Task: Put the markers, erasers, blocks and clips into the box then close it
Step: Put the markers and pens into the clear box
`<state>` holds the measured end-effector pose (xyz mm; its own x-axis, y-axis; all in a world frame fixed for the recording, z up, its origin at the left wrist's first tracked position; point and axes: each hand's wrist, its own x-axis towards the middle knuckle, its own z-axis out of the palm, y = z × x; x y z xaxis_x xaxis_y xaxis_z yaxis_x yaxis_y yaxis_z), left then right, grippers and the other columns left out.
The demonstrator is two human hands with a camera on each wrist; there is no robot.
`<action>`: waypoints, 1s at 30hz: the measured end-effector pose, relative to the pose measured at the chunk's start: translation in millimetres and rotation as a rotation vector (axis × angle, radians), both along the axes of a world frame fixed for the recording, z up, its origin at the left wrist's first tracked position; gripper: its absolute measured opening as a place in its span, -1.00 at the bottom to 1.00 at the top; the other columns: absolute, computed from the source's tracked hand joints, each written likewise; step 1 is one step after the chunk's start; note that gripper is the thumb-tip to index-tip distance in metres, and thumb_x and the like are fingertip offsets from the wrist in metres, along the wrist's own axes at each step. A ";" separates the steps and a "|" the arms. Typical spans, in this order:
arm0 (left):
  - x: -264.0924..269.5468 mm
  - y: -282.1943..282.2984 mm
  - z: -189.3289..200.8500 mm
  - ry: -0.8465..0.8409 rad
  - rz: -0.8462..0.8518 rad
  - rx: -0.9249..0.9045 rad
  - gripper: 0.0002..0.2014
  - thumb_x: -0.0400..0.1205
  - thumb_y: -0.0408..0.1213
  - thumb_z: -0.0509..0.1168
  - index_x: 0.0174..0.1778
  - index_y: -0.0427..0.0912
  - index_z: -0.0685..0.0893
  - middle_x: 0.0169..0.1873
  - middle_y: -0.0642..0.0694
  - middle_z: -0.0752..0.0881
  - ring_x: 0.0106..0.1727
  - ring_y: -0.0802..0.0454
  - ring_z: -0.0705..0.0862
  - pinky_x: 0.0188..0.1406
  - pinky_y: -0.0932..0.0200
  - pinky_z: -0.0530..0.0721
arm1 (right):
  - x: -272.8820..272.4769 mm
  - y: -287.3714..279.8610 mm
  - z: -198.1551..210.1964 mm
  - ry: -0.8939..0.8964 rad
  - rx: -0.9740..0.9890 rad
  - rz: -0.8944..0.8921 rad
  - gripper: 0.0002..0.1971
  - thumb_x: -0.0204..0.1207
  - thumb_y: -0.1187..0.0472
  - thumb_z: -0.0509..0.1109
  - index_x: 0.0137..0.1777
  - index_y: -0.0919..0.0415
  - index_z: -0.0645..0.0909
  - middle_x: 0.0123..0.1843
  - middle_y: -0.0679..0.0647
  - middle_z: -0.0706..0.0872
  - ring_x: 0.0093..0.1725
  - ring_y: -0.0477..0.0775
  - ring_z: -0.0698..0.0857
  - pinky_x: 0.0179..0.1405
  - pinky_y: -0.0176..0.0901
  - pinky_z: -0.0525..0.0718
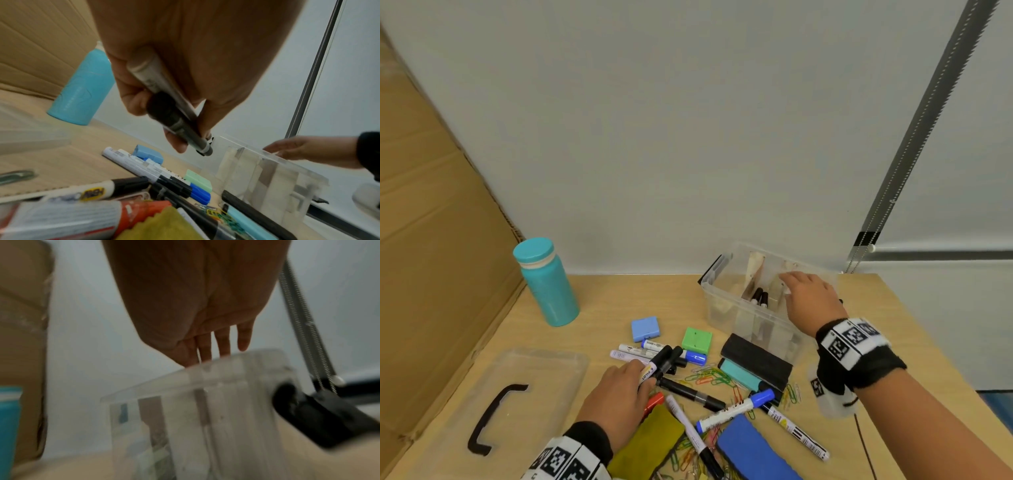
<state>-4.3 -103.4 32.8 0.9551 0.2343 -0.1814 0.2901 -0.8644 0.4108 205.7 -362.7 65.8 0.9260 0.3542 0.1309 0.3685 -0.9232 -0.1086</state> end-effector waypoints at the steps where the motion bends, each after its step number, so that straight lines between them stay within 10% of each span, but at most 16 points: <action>1: 2.4 -3.3 2.4 -0.007 -0.004 -0.019 -0.75 0.75 -0.02 -0.02 0.24 0.00 0.43 -0.07 0.01 0.52 0.05 0.02 0.50 0.06 0.16 0.55 | -5.1 -6.5 -5.5 0.007 0.069 -0.078 -0.50 0.67 0.17 0.13 0.61 0.11 0.22 0.63 0.07 0.30 0.60 0.12 0.26 0.60 0.07 0.21; 9: 79.5 -67.4 43.8 -0.180 -0.072 -0.133 -0.79 0.75 -0.11 0.01 0.17 -0.11 0.44 -0.16 0.01 0.52 -0.28 0.11 0.53 -0.32 0.19 0.51 | -20.3 -13.8 -41.5 0.096 0.356 -0.290 -0.40 0.72 0.13 -0.02 0.66 0.39 -0.07 0.72 0.23 -0.10 0.70 0.16 -0.11 0.68 0.02 -0.01; 20: 212.5 -149.5 62.6 0.070 -0.325 0.348 -0.74 0.69 -0.37 0.16 0.26 -0.30 0.61 0.16 -0.24 0.70 0.18 -0.20 0.68 0.13 0.00 0.60 | -25.7 -11.1 -40.6 0.084 0.394 -0.299 -0.41 0.70 0.14 -0.08 0.66 0.42 -0.07 0.72 0.20 -0.12 0.70 0.08 -0.14 0.63 -0.12 -0.01; 30: 187.1 -129.0 59.0 -0.158 -0.235 -0.007 -0.70 0.73 -0.13 0.04 0.18 -0.17 0.61 -0.04 -0.14 0.75 0.00 -0.09 0.72 0.09 -0.02 0.69 | -25.2 -15.7 -46.6 0.033 0.377 -0.269 -0.41 0.71 0.10 -0.08 0.66 0.37 -0.04 0.72 0.18 -0.10 0.70 0.06 -0.12 0.62 -0.13 0.07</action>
